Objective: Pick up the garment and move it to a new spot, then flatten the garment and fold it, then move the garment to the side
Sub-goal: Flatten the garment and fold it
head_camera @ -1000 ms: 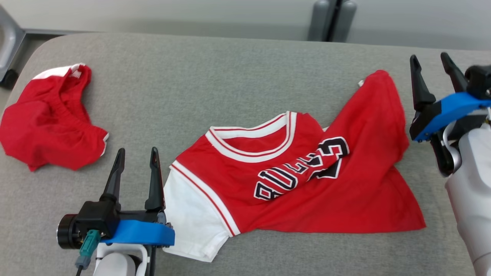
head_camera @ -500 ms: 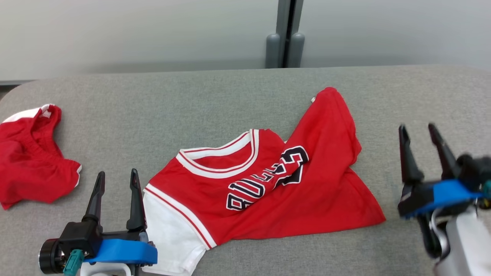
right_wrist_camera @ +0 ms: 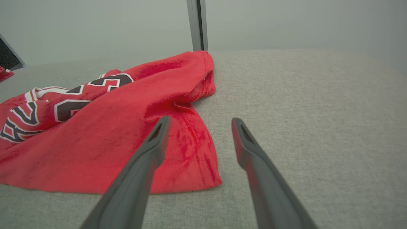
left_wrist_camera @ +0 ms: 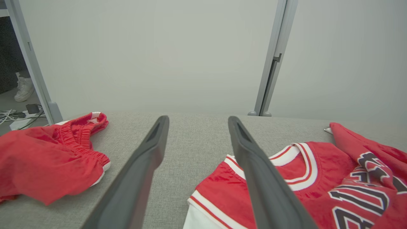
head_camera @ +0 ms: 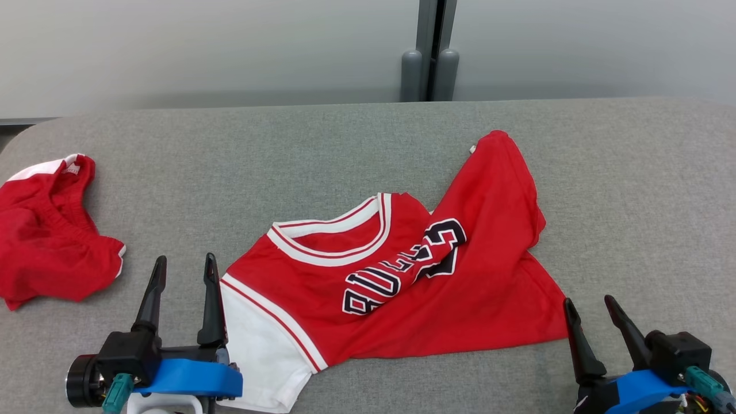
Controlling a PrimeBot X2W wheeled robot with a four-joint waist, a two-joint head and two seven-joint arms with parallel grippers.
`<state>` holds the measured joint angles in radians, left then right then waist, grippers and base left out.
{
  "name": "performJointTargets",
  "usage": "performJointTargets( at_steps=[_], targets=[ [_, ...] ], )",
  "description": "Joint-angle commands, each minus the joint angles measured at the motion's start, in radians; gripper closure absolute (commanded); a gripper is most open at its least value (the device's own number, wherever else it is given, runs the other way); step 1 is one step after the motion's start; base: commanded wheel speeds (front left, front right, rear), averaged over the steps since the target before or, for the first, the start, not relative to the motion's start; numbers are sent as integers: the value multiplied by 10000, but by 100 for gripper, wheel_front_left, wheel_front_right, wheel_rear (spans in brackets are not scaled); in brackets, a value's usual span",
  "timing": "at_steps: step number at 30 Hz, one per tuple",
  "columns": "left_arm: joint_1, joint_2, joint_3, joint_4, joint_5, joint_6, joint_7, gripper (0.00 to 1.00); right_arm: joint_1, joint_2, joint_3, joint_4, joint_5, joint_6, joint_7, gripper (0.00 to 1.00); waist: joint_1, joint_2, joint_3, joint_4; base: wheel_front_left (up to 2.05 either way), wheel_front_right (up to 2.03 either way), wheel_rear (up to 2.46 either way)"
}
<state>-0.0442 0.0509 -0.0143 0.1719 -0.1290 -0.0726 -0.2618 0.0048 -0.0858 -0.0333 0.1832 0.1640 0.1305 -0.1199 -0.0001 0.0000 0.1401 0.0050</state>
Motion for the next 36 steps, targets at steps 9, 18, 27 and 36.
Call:
performJointTargets(
  at_steps=[9,18,27,36],
  targets=[
    [-215,-7,-121,-21,-32,18,-47,0,-544,129,-11,1796,-322,5,-337,0,1,0,208,263,0,0,0],
    [-158,-9,-186,24,-102,105,-47,0,-1258,27,-93,3725,-350,5,-701,100,1,0,245,388,0,0,0],
    [-25,-9,-127,106,-165,139,-47,0,-1330,-270,-1165,3901,-130,4,-1145,100,1,0,7,120,0,0,0],
    [114,-9,-114,200,-106,56,-47,0,-1163,-50,-1297,3244,171,5,-1338,0,1,0,-264,23,0,0,0]
  ],
)
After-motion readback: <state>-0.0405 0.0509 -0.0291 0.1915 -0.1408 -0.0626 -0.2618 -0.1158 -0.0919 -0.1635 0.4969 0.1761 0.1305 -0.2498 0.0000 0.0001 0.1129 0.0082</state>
